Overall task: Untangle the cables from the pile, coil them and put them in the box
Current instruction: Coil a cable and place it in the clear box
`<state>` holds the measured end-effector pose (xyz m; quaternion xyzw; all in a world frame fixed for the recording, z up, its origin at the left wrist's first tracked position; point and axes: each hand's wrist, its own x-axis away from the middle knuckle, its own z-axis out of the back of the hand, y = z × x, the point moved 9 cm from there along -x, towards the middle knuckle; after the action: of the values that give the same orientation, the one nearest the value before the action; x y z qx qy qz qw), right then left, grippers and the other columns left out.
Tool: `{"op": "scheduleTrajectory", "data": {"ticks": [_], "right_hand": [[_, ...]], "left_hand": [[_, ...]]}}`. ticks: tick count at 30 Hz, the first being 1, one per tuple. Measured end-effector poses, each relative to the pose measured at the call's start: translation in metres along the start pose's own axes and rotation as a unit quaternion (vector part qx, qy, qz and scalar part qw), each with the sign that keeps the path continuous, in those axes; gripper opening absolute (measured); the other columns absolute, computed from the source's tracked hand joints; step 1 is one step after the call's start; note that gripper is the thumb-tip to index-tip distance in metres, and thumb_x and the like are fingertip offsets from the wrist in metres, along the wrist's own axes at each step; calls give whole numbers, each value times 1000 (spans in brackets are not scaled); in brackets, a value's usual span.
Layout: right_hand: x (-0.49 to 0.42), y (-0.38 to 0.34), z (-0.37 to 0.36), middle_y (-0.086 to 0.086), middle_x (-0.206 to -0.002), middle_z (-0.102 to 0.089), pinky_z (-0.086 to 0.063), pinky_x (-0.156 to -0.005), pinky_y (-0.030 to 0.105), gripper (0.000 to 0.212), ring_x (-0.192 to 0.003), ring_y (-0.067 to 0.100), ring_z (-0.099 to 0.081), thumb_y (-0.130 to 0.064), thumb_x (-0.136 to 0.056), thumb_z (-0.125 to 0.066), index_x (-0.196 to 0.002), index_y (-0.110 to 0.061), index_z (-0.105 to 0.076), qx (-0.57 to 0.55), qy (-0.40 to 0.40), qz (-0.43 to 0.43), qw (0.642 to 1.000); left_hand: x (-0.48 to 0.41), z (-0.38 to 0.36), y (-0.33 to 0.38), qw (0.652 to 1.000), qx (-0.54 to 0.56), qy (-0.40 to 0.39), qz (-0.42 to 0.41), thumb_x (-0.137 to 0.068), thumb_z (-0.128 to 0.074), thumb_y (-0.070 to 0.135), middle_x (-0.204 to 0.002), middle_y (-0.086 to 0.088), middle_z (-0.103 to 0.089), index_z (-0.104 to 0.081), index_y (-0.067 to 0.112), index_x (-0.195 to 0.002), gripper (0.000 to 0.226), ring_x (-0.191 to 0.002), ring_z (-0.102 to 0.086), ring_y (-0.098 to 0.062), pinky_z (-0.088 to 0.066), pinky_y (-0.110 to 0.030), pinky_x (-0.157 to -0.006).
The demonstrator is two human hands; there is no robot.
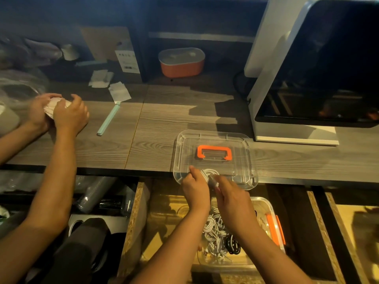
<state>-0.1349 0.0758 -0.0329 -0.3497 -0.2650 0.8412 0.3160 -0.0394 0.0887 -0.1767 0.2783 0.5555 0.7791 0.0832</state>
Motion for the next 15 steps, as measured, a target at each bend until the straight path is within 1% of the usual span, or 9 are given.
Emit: {"op": "scheduleTrajectory", "data": {"ticks": [1,2,4,6,7,9,11,13,15], "right_hand": [[-4,-8,1,22,-80,-67,-35,-59,20,44,-77,29,-63,-13,-91,-33,-121,-45,-40,-32,1,23,999],[-2,3,-2,21,-77,-67,-41,-61,26,39,-74,32,-64,-13,-87,-40,-114,-41,-46,6,-4,-3,1000],[12,45,-16,9,-65,-64,-43,-44,28,31,-53,26,-62,-3,-74,-68,-98,-22,-63,160,-48,-64,984],[31,83,-31,1,-58,-58,-34,-37,24,31,-41,19,-53,4,-61,-80,-85,-12,-68,223,-95,-82,967],[31,81,-40,1,-57,-57,-32,-37,23,30,-40,18,-51,5,-61,-81,-81,-12,-67,211,-138,-81,964],[27,81,-45,1,-60,-58,-36,-38,25,25,-43,19,-53,5,-65,-76,-77,-13,-65,209,-161,-77,962],[25,83,-48,2,-63,-59,-35,-42,25,19,-47,22,-56,3,-71,-71,-75,-14,-65,213,-180,-59,958],[22,83,-48,4,-66,-62,-36,-47,25,15,-52,23,-58,1,-75,-68,-74,-14,-65,191,-205,-66,958],[18,84,-39,2,-65,-65,-40,-49,29,16,-55,21,-60,-4,-81,-64,-71,-16,-63,148,-185,-93,967]], "left_hand": [[-1,1,3,1000,-11,7,-16,-102,-33,20,-76,-25,-64,-63,-13,-79,50,-69,-58,-29,-36,-26,-60],[-1,1,7,999,-18,12,-34,-102,-33,19,-74,-25,-64,-63,-12,-76,50,-67,-59,-30,-37,-28,-59],[-3,0,14,995,-41,16,-88,-102,-33,19,-70,-24,-63,-61,-10,-72,51,-66,-60,-34,-38,-30,-58],[-1,0,22,985,-75,22,-156,-98,-29,27,-64,-23,-61,-61,-9,-68,57,-61,-59,-34,-39,-31,-56],[-1,0,24,977,-91,21,-190,-95,-27,31,-61,-21,-60,-61,-8,-66,60,-58,-58,-33,-39,-31,-55],[-1,-2,25,966,-115,19,-229,-91,-22,36,-59,-20,-60,-62,-7,-64,64,-54,-56,-29,-36,-28,-55],[0,-2,26,962,-124,11,-243,-89,-21,37,-58,-18,-59,-61,-7,-62,66,-51,-52,-24,-31,-22,-53],[0,0,25,960,-120,14,-252,-93,-27,31,-57,-17,-57,-60,-6,-61,59,-49,-48,-19,-29,-21,-50],[2,-1,26,965,-102,-5,-242,-94,-33,23,-59,-13,-55,-58,-4,-61,49,-51,-45,-14,-30,-23,-50]]}}
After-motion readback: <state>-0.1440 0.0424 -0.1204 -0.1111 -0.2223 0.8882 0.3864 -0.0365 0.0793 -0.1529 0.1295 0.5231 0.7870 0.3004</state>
